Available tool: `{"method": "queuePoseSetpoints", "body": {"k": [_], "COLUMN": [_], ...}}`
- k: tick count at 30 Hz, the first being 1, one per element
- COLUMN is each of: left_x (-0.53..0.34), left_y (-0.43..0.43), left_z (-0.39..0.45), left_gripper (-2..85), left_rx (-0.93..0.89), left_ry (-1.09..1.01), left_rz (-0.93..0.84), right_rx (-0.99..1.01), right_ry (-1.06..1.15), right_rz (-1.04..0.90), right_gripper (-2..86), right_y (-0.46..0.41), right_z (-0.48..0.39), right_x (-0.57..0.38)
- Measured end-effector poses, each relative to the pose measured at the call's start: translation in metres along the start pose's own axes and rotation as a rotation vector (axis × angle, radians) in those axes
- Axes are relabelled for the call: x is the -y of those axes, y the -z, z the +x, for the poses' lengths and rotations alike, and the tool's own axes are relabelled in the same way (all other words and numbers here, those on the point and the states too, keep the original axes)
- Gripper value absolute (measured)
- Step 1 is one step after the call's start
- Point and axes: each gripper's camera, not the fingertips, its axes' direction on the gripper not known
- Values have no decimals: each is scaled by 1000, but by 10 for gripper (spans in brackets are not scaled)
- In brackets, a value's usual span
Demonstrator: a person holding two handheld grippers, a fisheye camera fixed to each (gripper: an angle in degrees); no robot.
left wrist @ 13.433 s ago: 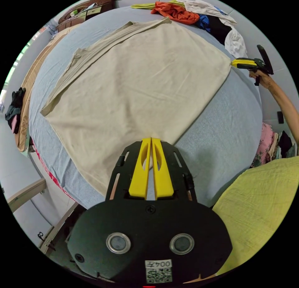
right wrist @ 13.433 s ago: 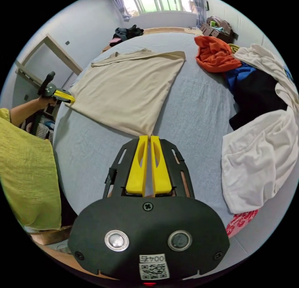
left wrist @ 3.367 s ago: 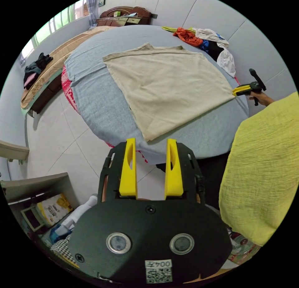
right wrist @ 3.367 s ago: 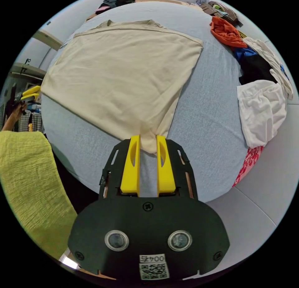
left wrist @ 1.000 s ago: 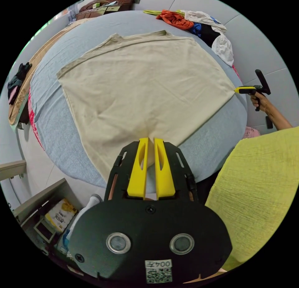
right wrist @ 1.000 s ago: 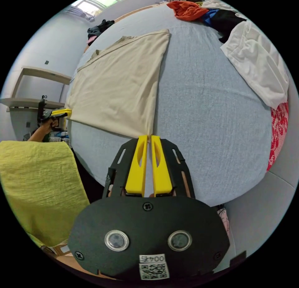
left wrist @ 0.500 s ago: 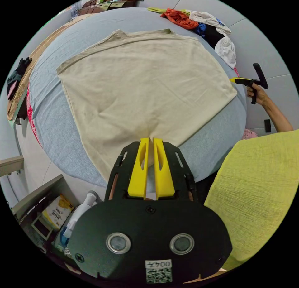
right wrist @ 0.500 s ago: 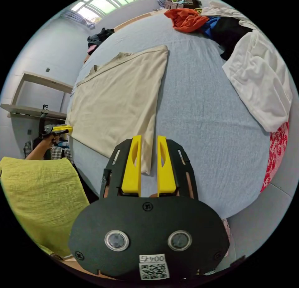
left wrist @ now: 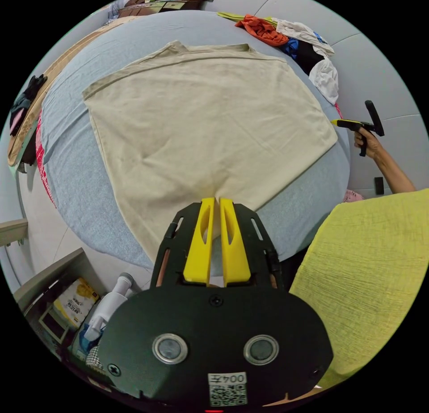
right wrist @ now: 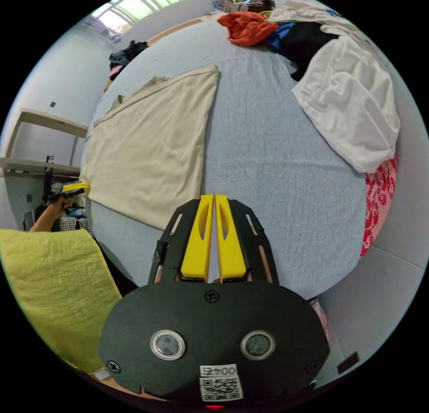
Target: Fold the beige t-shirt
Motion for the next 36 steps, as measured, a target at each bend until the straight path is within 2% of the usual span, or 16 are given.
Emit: {"method": "queuePoseSetpoints", "body": {"k": [5, 8, 13, 19, 25, 27, 30, 36], "left_x": [6, 9, 15, 23, 29, 31, 34, 39], "left_y": [-2, -3, -5, -9, -14, -16, -19, -26], "left_z": [0, 3, 6, 9, 17, 19, 22, 32], "left_gripper": [21, 20, 20, 19, 19, 19, 19, 19], "left_rx": [-6, 0, 5, -10, 2, -3, -7, 2], "left_ry": [13, 7, 10, 19, 20, 22, 25, 14], "left_rz": [-1, 5, 0, -6, -4, -2, 0, 2], "right_rx": [6, -121, -102, -197, -275, -239, -299, -208], "right_ry": [153, 194, 191, 270, 325, 299, 252, 273], "right_rz": [-17, -91, -51, -119, -145, -153, -181, -82], "right_gripper": [34, 17, 32, 62, 14, 6, -3, -7], "right_y": [-10, -36, -14, -37, -46, -44, -37, -21], "right_z": [-75, -88, -92, -128, -147, -140, -135, -168], "right_x": [-12, -20, -33, -42, -37, -36, -37, -29]}}
